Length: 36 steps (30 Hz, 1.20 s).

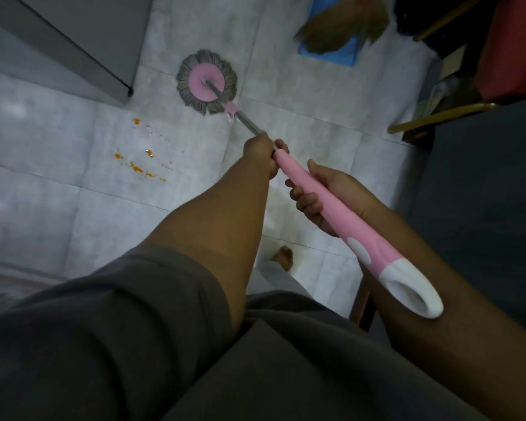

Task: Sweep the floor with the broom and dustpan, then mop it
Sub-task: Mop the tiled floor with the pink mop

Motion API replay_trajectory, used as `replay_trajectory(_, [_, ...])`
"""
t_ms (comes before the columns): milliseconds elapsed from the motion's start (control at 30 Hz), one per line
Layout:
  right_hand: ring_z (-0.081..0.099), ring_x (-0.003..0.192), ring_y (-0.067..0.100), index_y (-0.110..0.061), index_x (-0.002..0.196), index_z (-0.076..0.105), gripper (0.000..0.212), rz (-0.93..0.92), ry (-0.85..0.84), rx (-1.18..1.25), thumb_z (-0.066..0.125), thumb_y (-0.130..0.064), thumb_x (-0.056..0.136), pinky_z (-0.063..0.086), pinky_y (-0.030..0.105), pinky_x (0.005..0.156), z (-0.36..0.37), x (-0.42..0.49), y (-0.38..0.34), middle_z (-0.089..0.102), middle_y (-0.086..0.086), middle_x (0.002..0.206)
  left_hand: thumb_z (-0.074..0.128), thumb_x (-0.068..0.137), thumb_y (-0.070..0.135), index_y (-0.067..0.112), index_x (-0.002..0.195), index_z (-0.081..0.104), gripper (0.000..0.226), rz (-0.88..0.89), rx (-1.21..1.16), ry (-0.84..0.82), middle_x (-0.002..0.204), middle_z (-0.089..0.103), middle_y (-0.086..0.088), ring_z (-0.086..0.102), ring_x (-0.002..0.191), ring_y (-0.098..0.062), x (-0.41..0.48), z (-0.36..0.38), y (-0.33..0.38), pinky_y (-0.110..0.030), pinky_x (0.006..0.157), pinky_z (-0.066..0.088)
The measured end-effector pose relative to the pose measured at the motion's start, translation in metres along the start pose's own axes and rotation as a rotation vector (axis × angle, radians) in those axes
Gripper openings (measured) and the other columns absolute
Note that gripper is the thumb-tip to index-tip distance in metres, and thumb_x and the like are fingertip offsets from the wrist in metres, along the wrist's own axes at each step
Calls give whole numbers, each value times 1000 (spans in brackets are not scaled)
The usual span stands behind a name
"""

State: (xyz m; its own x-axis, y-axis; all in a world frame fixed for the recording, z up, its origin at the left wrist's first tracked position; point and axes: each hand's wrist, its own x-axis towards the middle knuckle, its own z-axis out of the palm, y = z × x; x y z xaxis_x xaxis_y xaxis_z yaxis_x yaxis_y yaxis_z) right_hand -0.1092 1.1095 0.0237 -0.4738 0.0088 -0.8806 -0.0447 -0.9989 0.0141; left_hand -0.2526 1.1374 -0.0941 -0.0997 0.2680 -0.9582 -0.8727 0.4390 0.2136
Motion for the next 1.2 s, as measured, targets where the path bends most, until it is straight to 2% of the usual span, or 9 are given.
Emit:
replay_trajectory(133, [49, 44, 9, -5, 116, 46, 34, 9, 21, -19, 47, -36, 100, 45, 18, 39, -26, -22, 25, 53, 5, 71, 40, 106, 15, 4, 115, 44, 16, -48, -20, -22, 79, 47, -10, 47, 59, -15, -11, -7, -39, -18, 43, 45])
replay_trajectory(333, [54, 47, 11, -2, 118, 52, 42, 45, 40, -13, 51, -39, 98, 49, 21, 41, -24, -14, 29, 55, 4, 69, 47, 104, 20, 2, 117, 47, 22, -87, -82, -5, 78, 52, -12, 50, 63, -17, 0, -14, -39, -18, 40, 47])
replay_trajectory(433, [54, 47, 12, -1, 111, 57, 52, 48, 50, -21, 52, -50, 96, 50, 22, 42, -11, -1, 9, 53, 4, 66, 52, 102, 28, 4, 107, 51, 24, -103, -87, 24, 74, 50, -7, 50, 58, -14, 11, -4, -19, -17, 40, 44])
replay_trajectory(600, [54, 44, 7, -4, 98, 59, 41, 34, -58, 70, 48, -44, 97, 49, 17, 40, 33, 36, -40, 57, 4, 73, 54, 100, 36, 9, 84, 48, 33, -95, -160, -2, 66, 42, 0, 42, 52, -10, 40, 18, 51, -14, 41, 39])
replay_trajectory(700, [49, 38, 6, -6, 92, 55, 40, 97, -197, 194, 48, -45, 95, 44, 17, 35, 64, 75, -87, 55, 1, 61, 55, 99, 43, 10, 78, 47, 40, -118, -267, -98, 65, 43, 1, 44, 40, -8, 65, 33, 109, -13, 36, 38])
replay_trajectory(767, [50, 36, 8, -6, 91, 53, 42, 125, -277, 262, 48, -48, 94, 44, 20, 33, 80, 104, -120, 52, 1, 56, 51, 100, 46, 11, 73, 46, 44, -128, -375, -180, 54, 45, 1, 44, 31, -8, 86, 44, 144, -11, 33, 37])
replay_trajectory(900, [50, 37, 8, -8, 86, 52, 36, 134, -319, 184, 55, -44, 86, 44, 19, 34, 109, 158, -168, 50, -1, 56, 46, 102, 41, 10, 73, 46, 42, -80, -502, -283, 46, 48, -1, 47, 31, -9, 125, 57, 201, -12, 34, 38])
replay_trajectory(1000, [54, 45, 10, -5, 90, 56, 26, 60, -241, 78, 58, -30, 82, 48, 20, 39, 120, 188, -191, 54, 3, 65, 43, 103, 44, 11, 68, 45, 48, -93, -543, -365, 42, 46, 2, 43, 29, -8, 150, 56, 223, -12, 31, 35])
replay_trajectory(1200, [48, 36, 5, -6, 92, 52, 21, 108, -428, 282, 55, -26, 85, 42, 15, 35, 109, 211, -199, 48, -4, 56, 44, 101, 49, 6, 44, 48, 72, -123, -540, -413, 37, 40, 3, 39, 25, -7, 178, 62, 229, -12, 29, 31])
